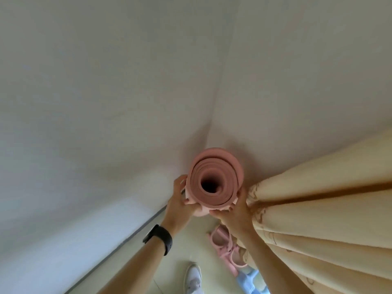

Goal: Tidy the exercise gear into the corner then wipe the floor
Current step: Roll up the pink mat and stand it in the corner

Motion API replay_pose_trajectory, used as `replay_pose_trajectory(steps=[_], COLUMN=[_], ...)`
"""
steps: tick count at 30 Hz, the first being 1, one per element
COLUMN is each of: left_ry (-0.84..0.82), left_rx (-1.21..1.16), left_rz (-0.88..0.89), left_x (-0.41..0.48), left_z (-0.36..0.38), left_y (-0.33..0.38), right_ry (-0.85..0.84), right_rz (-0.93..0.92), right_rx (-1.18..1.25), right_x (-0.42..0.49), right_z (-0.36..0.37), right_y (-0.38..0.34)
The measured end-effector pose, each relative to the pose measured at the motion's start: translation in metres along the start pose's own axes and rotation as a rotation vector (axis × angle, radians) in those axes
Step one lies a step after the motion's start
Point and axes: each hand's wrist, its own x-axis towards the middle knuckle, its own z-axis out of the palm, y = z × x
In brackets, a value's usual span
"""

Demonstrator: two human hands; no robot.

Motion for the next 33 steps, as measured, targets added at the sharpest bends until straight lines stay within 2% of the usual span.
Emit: replay_pose_trajectory(steps=[4, 7, 12, 16, 20, 23, 29, 33], left_ry=[0.043, 0.016, 0.068, 0.146, 0.272, 0.291, 0.256, 0.253], left_rx=[0.025, 0.077, 0.217, 0.225, 0.098, -0.072, -0.039, -0.036], left_rz=[0.014, 0.005, 0.005, 0.008, -0.099, -0.162, -0.178, -0.196], left_x=[0.041, 0.067, 0.098, 0.105, 0.101, 0.095, 0.091, 0.087], left_z=[0.009, 0.010, 0.008, 0.007, 0.010, 0.013, 0.019, 0.020], left_y=[-0.025, -0.040, -0.045, -0.040, -0.040, -0.042, -0.046, -0.045], right_ry=[-0.029, -0.091, -0.105, -0.092, -0.036, -0.016, -0.008, -0.024], right_rz=[0.004, 0.038, 0.046, 0.069, 0.154, 0.188, 0.288, 0.391], right_rx=[-0.013, 0.009, 0.104, 0.127, 0.194, 0.187, 0.234, 0.383], right_x=[0.046, 0.068, 0.096, 0.096, 0.093, 0.096, 0.095, 0.086], right_z=[0.022, 0.035, 0.039, 0.031, 0.026, 0.027, 0.035, 0.039], right_y=[0.044, 0.068, 0.074, 0.065, 0.058, 0.055, 0.069, 0.078])
